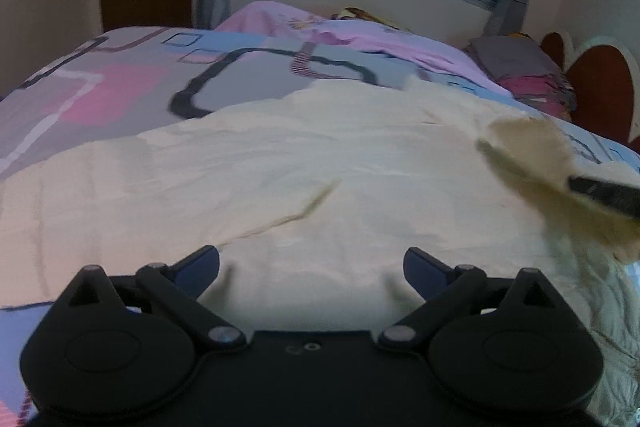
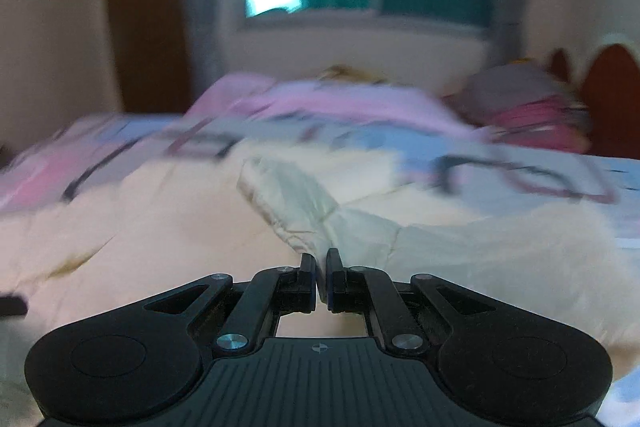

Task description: Fold large clothes

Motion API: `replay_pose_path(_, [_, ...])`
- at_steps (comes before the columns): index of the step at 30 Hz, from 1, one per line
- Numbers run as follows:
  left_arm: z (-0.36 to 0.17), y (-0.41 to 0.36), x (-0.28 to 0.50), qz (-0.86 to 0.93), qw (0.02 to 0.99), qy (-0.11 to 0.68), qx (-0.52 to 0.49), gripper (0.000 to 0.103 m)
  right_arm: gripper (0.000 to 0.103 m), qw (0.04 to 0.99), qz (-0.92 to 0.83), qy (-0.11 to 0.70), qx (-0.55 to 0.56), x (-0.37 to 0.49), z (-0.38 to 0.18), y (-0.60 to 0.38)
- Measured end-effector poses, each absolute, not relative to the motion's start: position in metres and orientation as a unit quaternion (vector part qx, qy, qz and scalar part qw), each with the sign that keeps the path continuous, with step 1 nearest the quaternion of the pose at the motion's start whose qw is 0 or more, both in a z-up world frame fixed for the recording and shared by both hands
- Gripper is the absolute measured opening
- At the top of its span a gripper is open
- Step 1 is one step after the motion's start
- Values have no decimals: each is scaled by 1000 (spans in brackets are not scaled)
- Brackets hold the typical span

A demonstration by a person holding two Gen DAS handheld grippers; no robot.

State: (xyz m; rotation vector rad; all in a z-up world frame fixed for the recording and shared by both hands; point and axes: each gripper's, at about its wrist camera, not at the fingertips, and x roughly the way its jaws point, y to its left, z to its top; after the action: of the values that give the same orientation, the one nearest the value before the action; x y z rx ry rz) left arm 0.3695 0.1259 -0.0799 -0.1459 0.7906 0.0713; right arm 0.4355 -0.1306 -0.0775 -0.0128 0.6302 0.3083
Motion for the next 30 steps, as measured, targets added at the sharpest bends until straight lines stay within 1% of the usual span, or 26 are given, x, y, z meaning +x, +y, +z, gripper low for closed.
replay_pose_path(3, [-82, 144, 367, 42, 917, 387, -83, 98, 4, 927, 184, 326, -31, 440, -98, -94])
replay_pose_path(6, [-85, 155, 369, 37, 914, 392, -95, 92, 4, 914, 214, 343, -47, 450, -119, -67])
replay_pose_path(8, [-87, 158, 372, 34, 913, 394, -101, 91, 5, 905, 224, 357, -63, 446, -133, -49])
replay_pose_path(9, [-88, 159, 373, 32, 913, 394, -103, 91, 5, 906, 224, 351, -78, 447, -138, -44])
replay_pose_path(10, [-88, 158, 375, 29, 912, 394, -105, 91, 10, 906, 221, 347, -97, 446, -141, -39])
replay_pose_path(11, [-89, 157, 378, 25, 912, 395, -109, 91, 32, 907, 214, 344, -116, 443, -139, -37])
replay_pose_path(12, [-89, 157, 380, 19, 912, 394, -113, 92, 64, 910, 215, 335, -119, 440, -136, -40])
replay_pose_path(13, [-88, 154, 384, 13, 912, 393, -118, 92, 75, 915, 221, 321, -107, 434, -130, -49])
replay_pose_path(14, [-88, 151, 388, 3, 912, 391, -123, 92, 76, 919, 219, 316, -92, 430, -124, -58])
replay_pose_path(17, [-88, 134, 401, -30, 912, 388, -131, 92, 75, 930, 188, 310, -54, 420, -113, -96])
replay_pose_path(20, [-95, 116, 421, -60, 907, 393, -143, 85, 52, 940, 134, 313, -1, 411, -103, -150])
replay_pose_path(21, [-98, 110, 429, -67, 905, 395, -145, 79, 44, 942, 109, 316, 16, 410, -102, -169])
replay_pose_path(22, [-101, 104, 437, -72, 902, 399, -146, 74, 41, 944, 86, 317, 32, 409, -101, -189])
replay_pose_path(23, [-104, 101, 442, -73, 901, 401, -146, 73, 39, 945, 65, 316, 45, 408, -97, -205])
replay_pose_path(25, [-108, 92, 453, -77, 900, 403, -146, 73, 37, 946, 23, 315, 66, 406, -98, -236])
replay_pose_path(26, [-110, 88, 457, -76, 900, 405, -142, 72, 33, 945, 2, 318, 78, 407, -100, -250])
replay_pose_path(27, [-111, 85, 459, -77, 900, 406, -140, 67, 27, 942, -14, 323, 90, 409, -100, -262])
replay_pose_path(28, [-114, 81, 464, -80, 898, 410, -138, 56, 25, 939, -25, 327, 101, 406, -100, -273])
replay_pose_path(29, [-115, 79, 467, -81, 896, 415, -136, 51, 22, 936, -34, 333, 113, 407, -101, -281])
replay_pose_path(30, [-117, 76, 470, -78, 896, 418, -128, 44, 21, 931, -40, 339, 129, 409, -105, -289])
